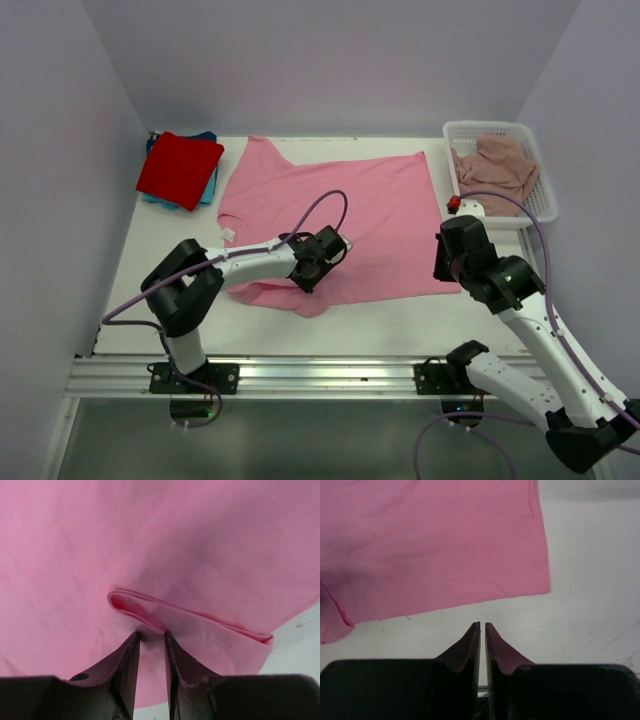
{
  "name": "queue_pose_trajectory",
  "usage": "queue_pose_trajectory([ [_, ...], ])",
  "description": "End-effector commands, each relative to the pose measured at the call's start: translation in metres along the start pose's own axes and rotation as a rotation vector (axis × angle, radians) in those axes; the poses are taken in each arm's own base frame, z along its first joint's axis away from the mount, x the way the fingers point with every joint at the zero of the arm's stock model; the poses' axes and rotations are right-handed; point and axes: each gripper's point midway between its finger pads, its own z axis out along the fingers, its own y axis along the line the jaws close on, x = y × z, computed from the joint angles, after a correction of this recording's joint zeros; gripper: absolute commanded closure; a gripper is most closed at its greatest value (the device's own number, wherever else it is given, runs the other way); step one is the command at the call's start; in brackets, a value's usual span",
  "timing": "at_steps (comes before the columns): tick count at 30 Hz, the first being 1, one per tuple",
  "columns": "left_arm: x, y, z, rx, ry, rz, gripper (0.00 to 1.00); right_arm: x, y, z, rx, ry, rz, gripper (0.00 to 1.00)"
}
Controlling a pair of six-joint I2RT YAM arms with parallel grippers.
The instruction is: Fold and stack the t-shirts
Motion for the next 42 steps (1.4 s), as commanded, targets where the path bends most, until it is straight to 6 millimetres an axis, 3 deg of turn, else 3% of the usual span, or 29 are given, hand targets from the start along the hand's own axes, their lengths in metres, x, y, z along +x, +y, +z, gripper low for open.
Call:
queue_pose_trajectory([
  [1, -0.028, 0.008, -0.008, -0.039, -0.079, 0.009, 0.71, -0.012, 0.000, -0.010, -0.005, -0.039, 0.018, 0.88],
  [7, -0.032, 0.012, -0.007, -0.058, -0.088, 0.008, 0.74, -0.011, -0.001, -0.009, 0.000, -0.037, 0.021, 0.91],
  [13, -0.028, 0.016, -0.002, -0.071, -0.073, 0.004, 0.87, -0.011, -0.002, -0.011, -0.001, -0.039, 0.022, 0.96],
  [16, -0.027, 0.018, -0.001, -0.072, -0.071, -0.001, 1.00, -0.010, -0.002, -0.011, 0.001, -0.039, 0.024, 0.99],
  [21, -0.033, 0.023, -0.012, -0.088, -0.097, -0.023, 1.00, -0.009, -0.007, -0.007, 0.039, -0.038, 0.034, 0.99],
  [23, -0.040, 0.027, -0.027, -0.095, -0.134, -0.042, 1.00, -0.003, -0.012, -0.001, 0.084, -0.009, 0.045, 0.87],
  [24, -0.046, 0.028, -0.036, -0.092, -0.160, -0.057, 1.00, -0.002, -0.019, 0.002, 0.135, -0.012, 0.071, 0.70],
  [27, -0.062, 0.033, -0.072, -0.081, -0.261, -0.108, 1.00, 0.010, -0.033, 0.018, 0.278, 0.040, 0.074, 0.41],
  [28, -0.063, 0.035, -0.080, -0.079, -0.272, -0.116, 1.00, 0.012, -0.043, 0.024, 0.359, 0.029, 0.097, 0.21],
  [29, -0.067, 0.038, -0.096, -0.077, -0.313, -0.144, 1.00, 0.015, -0.047, 0.030, 0.409, 0.043, 0.108, 0.17],
  [31, -0.067, 0.043, -0.119, -0.078, -0.350, -0.173, 1.00, 0.016, -0.056, 0.034, 0.492, 0.017, 0.196, 0.13],
  [37, -0.063, 0.052, -0.171, -0.056, -0.453, -0.245, 1.00, 0.021, -0.077, 0.058, 0.524, -0.032, 0.519, 0.18],
  [39, -0.058, 0.053, -0.177, -0.052, -0.461, -0.254, 1.00, 0.028, -0.086, 0.065, 0.535, -0.011, 0.617, 0.21],
  [42, -0.052, 0.056, -0.186, -0.048, -0.485, -0.259, 1.00, 0.035, -0.084, 0.073, 0.527, -0.002, 0.683, 0.23],
])
